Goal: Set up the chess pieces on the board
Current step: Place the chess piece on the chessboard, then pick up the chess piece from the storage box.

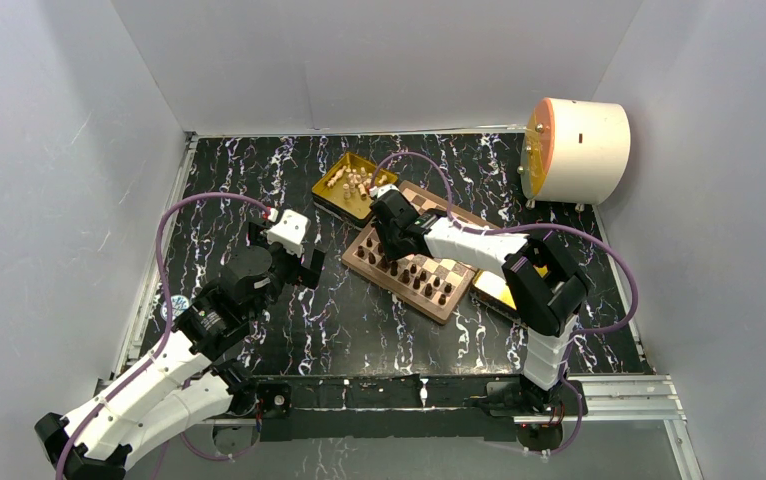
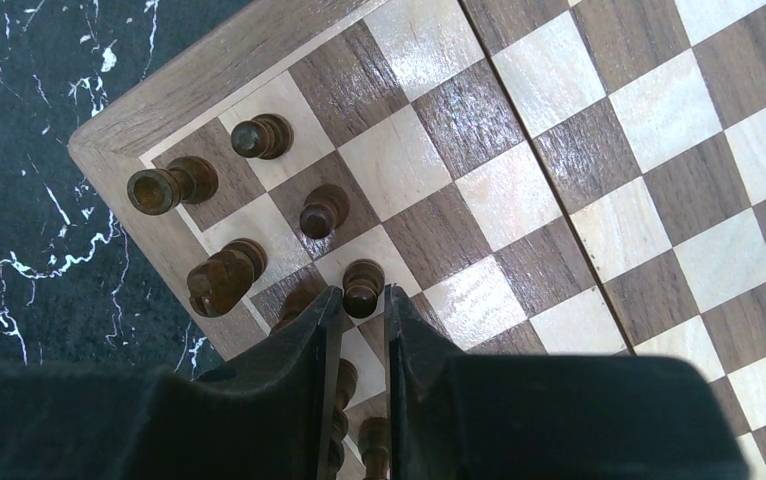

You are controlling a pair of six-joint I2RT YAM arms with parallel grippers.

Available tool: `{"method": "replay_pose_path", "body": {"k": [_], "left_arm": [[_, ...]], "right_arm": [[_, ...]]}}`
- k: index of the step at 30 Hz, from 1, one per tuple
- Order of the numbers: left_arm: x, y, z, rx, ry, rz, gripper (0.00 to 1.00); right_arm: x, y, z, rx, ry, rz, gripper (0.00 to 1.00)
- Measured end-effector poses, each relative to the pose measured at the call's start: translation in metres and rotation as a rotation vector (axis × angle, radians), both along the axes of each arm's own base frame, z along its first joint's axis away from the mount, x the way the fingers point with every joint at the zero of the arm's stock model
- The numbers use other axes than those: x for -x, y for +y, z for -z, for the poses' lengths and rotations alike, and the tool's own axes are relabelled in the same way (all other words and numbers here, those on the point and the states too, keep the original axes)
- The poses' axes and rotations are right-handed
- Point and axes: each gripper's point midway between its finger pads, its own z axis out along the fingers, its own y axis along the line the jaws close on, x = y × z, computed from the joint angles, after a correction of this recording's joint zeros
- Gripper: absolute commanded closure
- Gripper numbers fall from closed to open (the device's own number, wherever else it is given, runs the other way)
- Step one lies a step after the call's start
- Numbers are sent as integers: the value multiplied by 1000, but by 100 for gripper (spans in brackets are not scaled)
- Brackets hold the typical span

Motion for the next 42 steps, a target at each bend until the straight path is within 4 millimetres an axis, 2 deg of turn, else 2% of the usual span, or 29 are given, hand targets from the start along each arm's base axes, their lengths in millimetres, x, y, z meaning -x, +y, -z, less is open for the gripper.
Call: {"method": "replay_pose_path", "body": {"k": [17,23,28,31,36,42], "left_arm": [[-1,-1,2,-2,8,1,6],[-3,-6,12,13,50,-11,5],[-6,-13,27,36,114,-32,5],[-8,-22,40,13,177,-17,5],[-11,-43,54,-18,278,38,6],[-9,-48,55,-14,298,62,8]], "right_arm": [[-5,4,-14,-19,-25,10,62],[-9,-4,-40,-26,-77,44,60],[-13,-21,-69,-40,-127,102,61],[-18,-46,-85,-41,-158,168,61],[-18,-116,-100,-26,-185,335,62],[-3,-211,-86,15,-165,586,60]]}}
